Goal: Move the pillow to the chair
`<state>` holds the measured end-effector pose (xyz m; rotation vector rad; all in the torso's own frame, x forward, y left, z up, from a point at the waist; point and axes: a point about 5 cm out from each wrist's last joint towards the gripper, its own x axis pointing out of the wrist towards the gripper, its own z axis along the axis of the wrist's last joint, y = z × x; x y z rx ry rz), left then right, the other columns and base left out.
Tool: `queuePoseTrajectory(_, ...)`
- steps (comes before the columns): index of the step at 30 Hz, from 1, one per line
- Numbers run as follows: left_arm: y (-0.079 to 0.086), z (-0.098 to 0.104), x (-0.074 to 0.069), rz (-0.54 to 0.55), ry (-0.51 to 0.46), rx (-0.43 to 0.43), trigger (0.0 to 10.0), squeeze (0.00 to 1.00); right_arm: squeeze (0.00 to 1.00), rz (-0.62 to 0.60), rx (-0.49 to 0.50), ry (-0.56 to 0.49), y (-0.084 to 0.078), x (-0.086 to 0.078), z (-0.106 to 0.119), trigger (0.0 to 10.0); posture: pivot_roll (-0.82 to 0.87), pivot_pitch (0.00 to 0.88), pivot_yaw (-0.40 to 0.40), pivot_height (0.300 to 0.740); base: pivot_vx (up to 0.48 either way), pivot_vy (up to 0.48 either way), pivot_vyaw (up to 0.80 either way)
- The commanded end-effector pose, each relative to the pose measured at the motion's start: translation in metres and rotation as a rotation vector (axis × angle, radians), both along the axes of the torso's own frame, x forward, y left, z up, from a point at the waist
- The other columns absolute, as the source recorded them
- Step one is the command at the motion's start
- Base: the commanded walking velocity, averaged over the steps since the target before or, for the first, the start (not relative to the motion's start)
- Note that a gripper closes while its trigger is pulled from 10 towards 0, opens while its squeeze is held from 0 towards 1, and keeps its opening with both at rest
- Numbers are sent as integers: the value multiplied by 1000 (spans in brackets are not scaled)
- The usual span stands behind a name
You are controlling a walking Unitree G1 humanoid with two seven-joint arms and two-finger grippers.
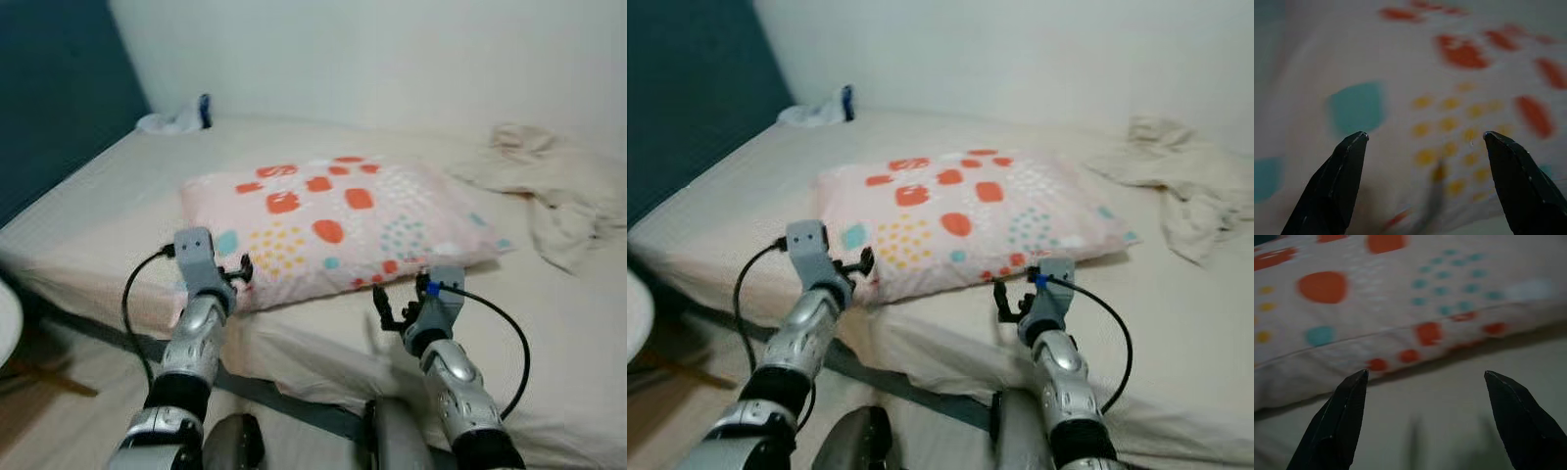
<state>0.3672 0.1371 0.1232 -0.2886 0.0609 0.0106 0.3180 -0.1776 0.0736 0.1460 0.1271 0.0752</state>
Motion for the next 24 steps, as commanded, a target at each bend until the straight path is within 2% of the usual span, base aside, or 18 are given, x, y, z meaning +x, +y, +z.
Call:
queuePoseTrajectory(1, -2, -3, 2, 7, 22, -15, 10000, 0, 0, 25, 21, 29, 8, -4, -6, 10000, -69, 182, 68, 588, 0, 0, 0)
queuePoseTrajectory(8, -7, -3, 7, -12, 47, -18, 10000, 0, 0, 33, 34, 10, 12, -11, -6, 10000, -72, 202, 79, 573, 0, 0, 0)
queuePoseTrajectory(13, -7, 2, 9, -23, 19, 15, 10000, 0, 0, 37, 38, 20, 14, -15, -10, 10000, -72, 207, 84, 573, 0, 0, 0)
queuePoseTrajectory(20, -4, 0, 9, -13, 25, 25, 10000, 0, 0, 50, 44, 25, 17, -16, -10, 10000, -73, 210, 83, 573, 0, 0, 0)
queuePoseTrajectory(24, 3, 1, 10, 31, 20, 37, 10000, 0, 0, 52, 42, 25, 17, -16, -9, 10000, -80, 209, 81, 573, 0, 0, 0)
